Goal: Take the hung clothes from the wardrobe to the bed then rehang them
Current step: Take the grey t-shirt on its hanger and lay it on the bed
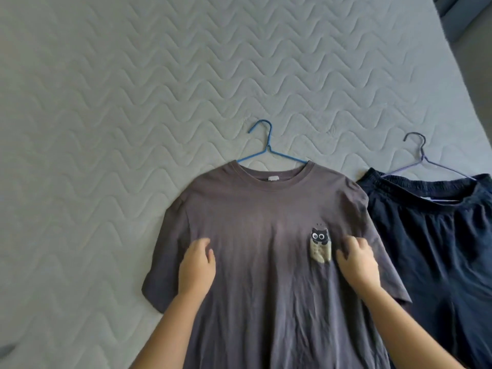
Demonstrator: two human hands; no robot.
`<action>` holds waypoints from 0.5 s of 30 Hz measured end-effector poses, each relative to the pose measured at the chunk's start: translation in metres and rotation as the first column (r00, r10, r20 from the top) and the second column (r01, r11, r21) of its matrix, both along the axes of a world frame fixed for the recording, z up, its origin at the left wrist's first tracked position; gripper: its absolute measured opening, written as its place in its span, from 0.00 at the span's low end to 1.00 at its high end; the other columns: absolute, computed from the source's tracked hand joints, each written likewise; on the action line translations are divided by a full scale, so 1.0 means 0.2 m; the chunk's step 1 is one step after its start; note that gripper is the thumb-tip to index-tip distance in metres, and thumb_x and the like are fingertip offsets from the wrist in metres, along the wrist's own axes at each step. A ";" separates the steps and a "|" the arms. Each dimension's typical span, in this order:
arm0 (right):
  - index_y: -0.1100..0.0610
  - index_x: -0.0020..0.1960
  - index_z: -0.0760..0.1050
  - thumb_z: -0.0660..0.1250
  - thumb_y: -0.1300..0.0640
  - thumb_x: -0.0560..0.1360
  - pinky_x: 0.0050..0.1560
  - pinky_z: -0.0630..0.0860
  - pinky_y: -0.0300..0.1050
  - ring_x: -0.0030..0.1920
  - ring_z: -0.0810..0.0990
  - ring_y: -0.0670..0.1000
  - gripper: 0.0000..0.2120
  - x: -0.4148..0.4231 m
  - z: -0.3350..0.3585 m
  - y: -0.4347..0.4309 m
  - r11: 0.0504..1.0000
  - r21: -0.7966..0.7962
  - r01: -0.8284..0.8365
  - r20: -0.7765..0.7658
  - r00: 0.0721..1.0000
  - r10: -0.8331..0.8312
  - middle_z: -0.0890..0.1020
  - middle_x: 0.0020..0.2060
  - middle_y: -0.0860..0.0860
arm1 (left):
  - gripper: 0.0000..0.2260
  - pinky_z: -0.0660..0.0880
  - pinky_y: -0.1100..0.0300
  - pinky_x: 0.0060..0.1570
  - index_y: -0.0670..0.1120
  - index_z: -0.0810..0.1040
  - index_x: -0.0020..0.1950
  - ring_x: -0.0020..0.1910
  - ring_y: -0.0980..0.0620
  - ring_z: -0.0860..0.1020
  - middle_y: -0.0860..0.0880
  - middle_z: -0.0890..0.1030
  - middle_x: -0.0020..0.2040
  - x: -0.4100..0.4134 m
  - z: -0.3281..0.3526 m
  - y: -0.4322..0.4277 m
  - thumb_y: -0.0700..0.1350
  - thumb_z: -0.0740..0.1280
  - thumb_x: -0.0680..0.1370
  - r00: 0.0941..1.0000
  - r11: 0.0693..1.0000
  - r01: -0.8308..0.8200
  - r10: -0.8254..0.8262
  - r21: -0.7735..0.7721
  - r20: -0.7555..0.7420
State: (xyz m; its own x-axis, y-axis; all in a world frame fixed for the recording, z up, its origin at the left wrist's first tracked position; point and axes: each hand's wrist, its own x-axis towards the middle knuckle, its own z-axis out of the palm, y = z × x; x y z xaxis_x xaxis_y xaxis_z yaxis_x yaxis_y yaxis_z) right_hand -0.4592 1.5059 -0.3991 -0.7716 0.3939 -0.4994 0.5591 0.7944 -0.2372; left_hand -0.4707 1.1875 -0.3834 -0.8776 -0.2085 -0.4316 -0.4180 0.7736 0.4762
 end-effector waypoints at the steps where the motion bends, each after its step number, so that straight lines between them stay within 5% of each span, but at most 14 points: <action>1: 0.62 0.62 0.71 0.65 0.60 0.72 0.57 0.71 0.55 0.61 0.71 0.63 0.18 0.10 0.02 -0.02 1.000 -0.030 0.001 0.028 1.000 0.000 0.74 0.60 0.62 | 0.12 0.72 0.52 0.56 0.39 0.74 0.59 0.57 0.43 0.76 0.41 0.78 0.58 0.11 0.03 0.00 0.39 0.61 0.77 0.999 1.000 -0.014 0.014 0.006 0.038; 9: 0.59 0.70 0.62 0.62 0.56 0.75 0.61 0.69 0.49 0.65 0.70 0.60 0.24 0.71 0.27 -0.12 0.979 -0.190 0.081 0.326 0.945 -0.015 0.69 0.66 0.60 | 0.12 0.70 0.59 0.54 0.43 0.73 0.61 0.58 0.46 0.75 0.43 0.77 0.59 0.76 0.32 -0.03 0.41 0.57 0.79 0.924 0.974 -0.209 0.167 0.088 0.344; 15: 0.58 0.69 0.64 0.62 0.55 0.76 0.45 0.73 0.42 0.54 0.76 0.55 0.22 0.86 0.46 -0.07 0.950 -0.310 0.042 0.417 0.904 0.096 0.73 0.64 0.57 | 0.11 0.71 0.56 0.51 0.44 0.73 0.59 0.56 0.44 0.76 0.43 0.77 0.58 1.10 0.49 -0.19 0.41 0.58 0.78 0.850 0.927 -0.372 0.316 0.055 0.422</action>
